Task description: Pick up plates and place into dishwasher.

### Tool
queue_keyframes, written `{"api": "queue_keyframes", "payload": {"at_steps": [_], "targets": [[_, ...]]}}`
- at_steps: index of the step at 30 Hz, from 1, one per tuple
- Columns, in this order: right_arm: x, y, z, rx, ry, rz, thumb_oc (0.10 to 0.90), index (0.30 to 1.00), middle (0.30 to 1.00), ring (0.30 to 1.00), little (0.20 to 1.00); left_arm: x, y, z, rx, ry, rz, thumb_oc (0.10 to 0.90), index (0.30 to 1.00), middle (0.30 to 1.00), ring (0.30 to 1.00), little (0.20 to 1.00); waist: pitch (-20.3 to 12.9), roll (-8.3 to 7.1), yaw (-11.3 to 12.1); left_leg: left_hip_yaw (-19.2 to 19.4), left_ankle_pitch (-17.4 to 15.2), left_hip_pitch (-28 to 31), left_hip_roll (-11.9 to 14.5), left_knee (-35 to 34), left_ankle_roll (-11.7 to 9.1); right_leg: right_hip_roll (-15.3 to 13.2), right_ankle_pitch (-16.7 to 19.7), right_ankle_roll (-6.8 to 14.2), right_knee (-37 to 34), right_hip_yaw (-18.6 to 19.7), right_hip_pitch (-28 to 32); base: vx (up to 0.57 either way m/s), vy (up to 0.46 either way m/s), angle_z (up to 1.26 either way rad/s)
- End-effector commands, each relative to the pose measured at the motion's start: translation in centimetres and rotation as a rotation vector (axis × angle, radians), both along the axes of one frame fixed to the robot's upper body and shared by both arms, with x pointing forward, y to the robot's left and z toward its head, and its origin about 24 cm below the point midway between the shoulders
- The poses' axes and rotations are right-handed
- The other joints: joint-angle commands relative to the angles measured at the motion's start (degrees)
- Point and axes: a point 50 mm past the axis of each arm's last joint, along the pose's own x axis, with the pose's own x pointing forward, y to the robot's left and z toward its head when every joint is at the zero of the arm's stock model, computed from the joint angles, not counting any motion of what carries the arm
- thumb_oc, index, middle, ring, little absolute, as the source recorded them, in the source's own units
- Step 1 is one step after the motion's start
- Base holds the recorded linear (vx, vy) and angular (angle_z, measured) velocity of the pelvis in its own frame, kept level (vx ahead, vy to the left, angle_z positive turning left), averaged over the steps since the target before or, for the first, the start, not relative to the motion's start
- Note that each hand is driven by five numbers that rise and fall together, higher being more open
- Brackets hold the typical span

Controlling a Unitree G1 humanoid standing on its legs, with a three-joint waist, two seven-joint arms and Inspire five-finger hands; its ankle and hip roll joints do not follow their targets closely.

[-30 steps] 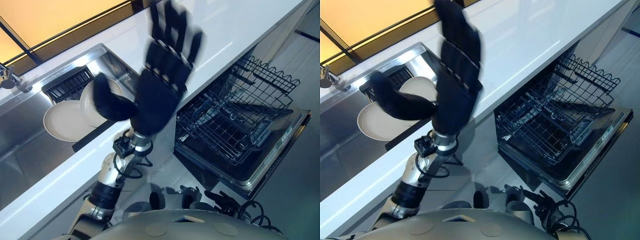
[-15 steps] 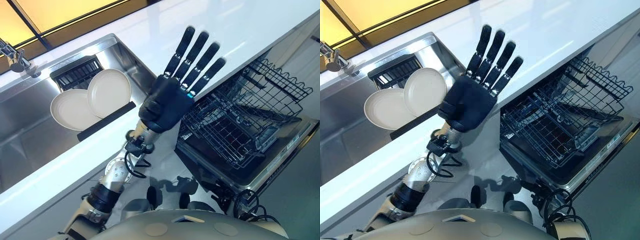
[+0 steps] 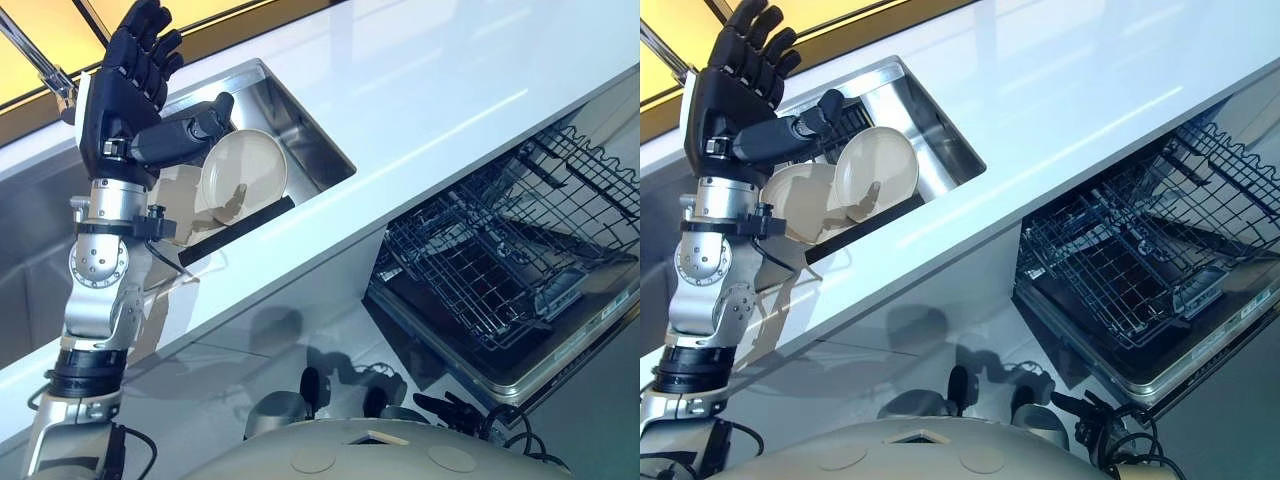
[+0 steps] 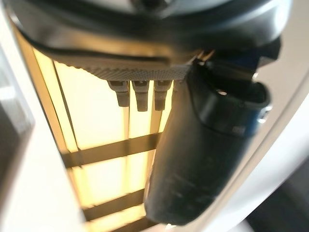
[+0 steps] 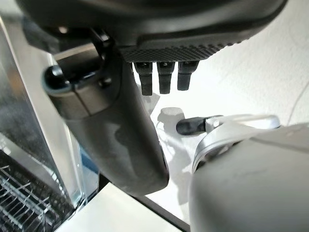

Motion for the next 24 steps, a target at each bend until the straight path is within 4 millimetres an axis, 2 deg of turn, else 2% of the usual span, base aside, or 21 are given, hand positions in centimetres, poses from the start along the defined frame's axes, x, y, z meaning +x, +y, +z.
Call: {"api": "queue_keyframes", "payload": {"at_steps": [1, 4, 7, 13, 24], "targets": [[0.6, -2.6, 0.9, -0.063, -0.009, 0.023, 0.8, 0.9, 0.9, 0.9, 0.9, 1.5, 2.0, 4.6, -0.069, -0.123, 0.026, 0.8, 0.9, 0.9, 0.9, 0.9, -3.98, 1.4, -1.7, 2.95, -6.49, 0.48, -0.81, 1.21, -0.33, -0.26, -7.69, 1.92, 8.4, 1.46, -3.84, 0.11, 0.168, -0.27], [0.7, -2.8, 1.0, -0.068, 0.0, 0.039, 0.8, 0.9, 0.9, 0.9, 0.9, 2.0, 3.3, 4.7, -0.034, -0.082, 0.072, 0.8, 0.9, 0.9, 0.9, 0.9, -3.98, 1.66, -2.16, 3.76, -7.06, 1.15, -1.19, 1.31, 0.42, -0.6, -7.65, 2.47, 8.92, 2.21, -3.92, 0.1, 0.15, -0.26], [0.8, -3.0, 1.1, -0.079, 0.014, 0.059, 0.8, 0.9, 0.9, 0.9, 0.9, 2.7, 5.1, 5.3, 0.13, -0.017, 0.164, 0.8, 0.9, 0.9, 0.9, 0.9, -3.54, 1.81, -3.16, 4.88, -7.76, 1.6, -1.78, 1.9, 1.68, -1.2, -7.3, 3.65, 10.2, 3.78, -4.6, 0.11, 0.168, -0.17], [1.1, -3.0, 1.1, -0.079, 0.01, 0.063, 0.8, 0.9, 0.9, 0.9, 0.9, 3.9, 6.9, 5.5, 0.216, 0.107, 0.183, 0.8, 0.9, 0.9, 0.9, 0.9, -2.57, 2.25, -4.18, 5.93, -8.16, 1.87, -2.61, 1.59, 3.02, -1.65, -6.57, 5.34, 11.96, 5.59, -6.49, 0.06, 0.141, -0.18], [1.9, -3.3, 1.4, -0.088, -0.012, 0.064, 0.8, 0.9, 0.9, 0.9, 0.9, 4.7, 10.1, 5.9, 0.376, 0.289, 0.296, 0.8, 0.9, 0.9, 0.9, 0.9, 0.31, 1.38, -5.52, 8.29, -9.72, -0.96, -3.91, 4.81, 4.64, -2.53, -3.72, 7.68, 13.78, 9.21, -11.23, 0.03, 0.115, -0.18]]}}
